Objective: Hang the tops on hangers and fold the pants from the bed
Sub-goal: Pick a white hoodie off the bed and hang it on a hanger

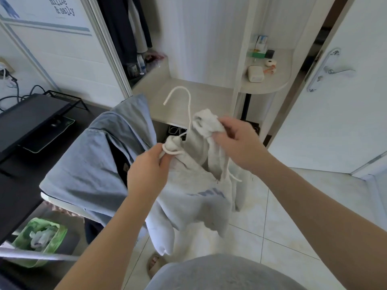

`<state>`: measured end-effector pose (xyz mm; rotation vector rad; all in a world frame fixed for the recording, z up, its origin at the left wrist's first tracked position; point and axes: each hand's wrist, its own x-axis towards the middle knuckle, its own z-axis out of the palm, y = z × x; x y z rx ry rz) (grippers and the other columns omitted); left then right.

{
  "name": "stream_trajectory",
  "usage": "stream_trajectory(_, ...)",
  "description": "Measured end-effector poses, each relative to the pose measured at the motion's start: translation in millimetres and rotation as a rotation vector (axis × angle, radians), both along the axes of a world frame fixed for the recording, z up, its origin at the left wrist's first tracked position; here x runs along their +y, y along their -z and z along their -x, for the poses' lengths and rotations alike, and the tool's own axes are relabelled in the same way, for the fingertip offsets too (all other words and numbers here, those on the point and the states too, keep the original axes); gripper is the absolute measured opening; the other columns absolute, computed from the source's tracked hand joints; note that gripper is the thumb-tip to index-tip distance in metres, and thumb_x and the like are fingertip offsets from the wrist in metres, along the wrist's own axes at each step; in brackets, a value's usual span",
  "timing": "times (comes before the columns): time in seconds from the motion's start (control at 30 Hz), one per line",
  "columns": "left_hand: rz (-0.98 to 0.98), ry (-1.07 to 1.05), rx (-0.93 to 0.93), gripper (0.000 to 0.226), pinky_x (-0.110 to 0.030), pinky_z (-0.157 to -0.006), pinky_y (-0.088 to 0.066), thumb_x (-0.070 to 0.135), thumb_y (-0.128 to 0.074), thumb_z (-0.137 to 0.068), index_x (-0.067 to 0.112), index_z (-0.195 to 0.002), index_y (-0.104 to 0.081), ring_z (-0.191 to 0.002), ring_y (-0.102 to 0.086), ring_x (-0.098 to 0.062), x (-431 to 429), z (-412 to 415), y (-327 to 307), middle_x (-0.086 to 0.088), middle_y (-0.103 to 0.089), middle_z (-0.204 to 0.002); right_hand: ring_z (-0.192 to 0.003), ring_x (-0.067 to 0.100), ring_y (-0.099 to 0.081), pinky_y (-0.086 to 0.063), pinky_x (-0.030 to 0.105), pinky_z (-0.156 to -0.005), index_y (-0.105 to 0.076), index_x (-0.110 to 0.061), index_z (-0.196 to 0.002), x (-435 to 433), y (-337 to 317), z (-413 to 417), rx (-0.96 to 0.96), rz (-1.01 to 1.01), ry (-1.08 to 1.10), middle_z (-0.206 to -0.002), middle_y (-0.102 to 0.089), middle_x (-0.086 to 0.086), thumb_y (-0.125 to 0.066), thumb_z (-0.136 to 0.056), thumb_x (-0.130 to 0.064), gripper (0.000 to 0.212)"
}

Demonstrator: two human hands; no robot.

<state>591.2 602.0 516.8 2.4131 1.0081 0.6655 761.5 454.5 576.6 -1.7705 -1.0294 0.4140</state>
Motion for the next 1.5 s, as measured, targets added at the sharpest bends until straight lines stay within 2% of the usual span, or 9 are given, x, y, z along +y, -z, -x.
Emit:
stream_trajectory(0.2, -0.004, 0.097, -0.139, 0.034, -0.043, -0.049, -0.042, 0.04, -0.054, -0.099, 0.015, -0.076, -0.054, -0.053, -0.048, -0.023, -11.4, -10.5, -22.2, 0.001, -0.047, -0.055, -0.06, 0.016, -0.042, -0.038, 0.035, -0.062, -0.053, 0.005, -0.079, 1.7, -10.9, -2.1, -0.151, 0.024, -0.017, -0.065, -0.049, 0.012, -0.061, -0.093, -0.009, 0.022)
stream_trajectory(0.47, 0.041, 0.141, -0.259, 0.045, -0.047, -0.049, -0.041, 0.046, -0.059, -0.095, 0.027, -0.062, -0.037, -0.051, -0.036, -0.021, -5.2, -7.6, -28.8, 0.002, -0.037, -0.051, -0.114, -0.001, -0.051, -0.035, 0.018, -0.102, -0.069, -0.028, -0.108, -17.4, -23.6, -40.0, -0.122, 0.052, -0.045, -0.116, -0.058, -0.015, -0.05, -0.102, -0.021, 0.021)
stream_trajectory(0.57, 0.064, 0.175, -0.282, 0.048, -0.045, -0.049, -0.04, 0.047, -0.064, -0.095, 0.016, -0.063, -0.044, -0.052, -0.039, -0.031, 2.0, -4.1, -30.2, -0.005, -0.04, -0.052, -0.108, -0.013, -0.054, -0.038, 0.007, -0.092, -0.07, -0.031, -0.114, -19.8, -29.3, -63.1, -0.132, 0.149, -0.119, -0.113, -0.064, -0.026, -0.049, -0.099, -0.008, 0.035)
stream_trajectory(0.7, 0.068, 0.166, -0.314, 0.044, -0.044, -0.049, -0.039, 0.038, -0.068, -0.095, 0.008, -0.067, -0.053, -0.053, -0.04, -0.032, 15.5, 2.7, -30.3, -0.01, -0.043, -0.054, -0.107, -0.005, -0.058, -0.041, 0.018, -0.089, -0.065, -0.036, -0.125, -25.8, -19.2, -97.2, -0.244, 0.489, -0.231, -0.115, -0.066, -0.024, -0.058, -0.098, -0.037, 0.028)
stream_trajectory(0.83, 0.086, 0.109, -0.356, 0.045, -0.034, -0.048, -0.03, 0.036, -0.067, -0.096, 0.005, -0.067, -0.051, -0.052, -0.033, -0.011, 28.5, 12.0, -29.3, -0.011, -0.041, -0.056, -0.089, 0.006, -0.062, -0.041, 0.021, -0.073, -0.066, -0.037, -0.094, -37.0, 7.3, -120.7, -0.206, 0.526, -0.114, -0.093, -0.067, -0.019, -0.065, -0.094, -0.036, 0.001)
stream_trajectory(0.93, 0.071, 0.096, -0.376, 0.045, -0.022, -0.046, -0.027, 0.033, -0.067, -0.096, 0.008, -0.064, -0.047, -0.051, -0.03, -0.006, 33.5, 15.6, -28.7, -0.008, -0.039, -0.055, -0.086, 0.007, -0.066, -0.046, 0.021, -0.072, -0.067, -0.039, -0.092, -43.3, 27.2, -127.2, -0.042, 0.5, -0.07, -0.092, -0.072, -0.017, -0.067, -0.094, -0.02, 0.019)
stream_trajectory(1.1, -0.08, 0.109, -0.242, 0.047, -0.033, -0.047, -0.032, 0.047, -0.062, -0.096, 0.011, -0.067, -0.054, -0.049, -0.037, -0.018, 47.9, 20.0, -25.7, -0.003, -0.041, -0.052, -0.083, 0.027, -0.059, -0.039, 0.03, -0.063, -0.062, -0.02, -0.078, -43.6, 40.7, -136.7, -0.303, 0.745, 0.009, -0.079, -0.063, 0.0, -0.063, -0.093, -0.015, 0.015)
stream_trajectory(1.33, -0.249, 0.044, -0.006, 0.032, -0.027, -0.049, -0.028, 0.039, -0.063, -0.097, 0.022, -0.072, -0.053, -0.055, -0.045, -0.02, 58.4, 15.3, -25.3, 0.006, -0.045, -0.055, -0.083, 0.001, -0.059, -0.042, 0.013, -0.072, -0.066, -0.027, -0.094, -42.5, 25.7, -85.7, -0.395, 0.004, 0.134, -0.087, -0.061, -0.016, -0.057, -0.091, -0.021, 0.011)
stream_trajectory(1.5, -0.121, 0.02, -0.271, 0.039, -0.031, -0.049, -0.03, 0.033, -0.059, -0.098, 0.01, -0.068, -0.053, -0.053, -0.042, -0.022, 51.3, 19.8, -13.5, -0.002, -0.044, -0.053, -0.061, 0.003, -0.053, -0.04, 0.021, -0.061, -0.057, -0.042, -0.086, -56.6, 42.0, -79.6, -0.245, 0.21, 0.051, -0.085, -0.058, -0.019, -0.07, -0.078, -0.055, 0.021)
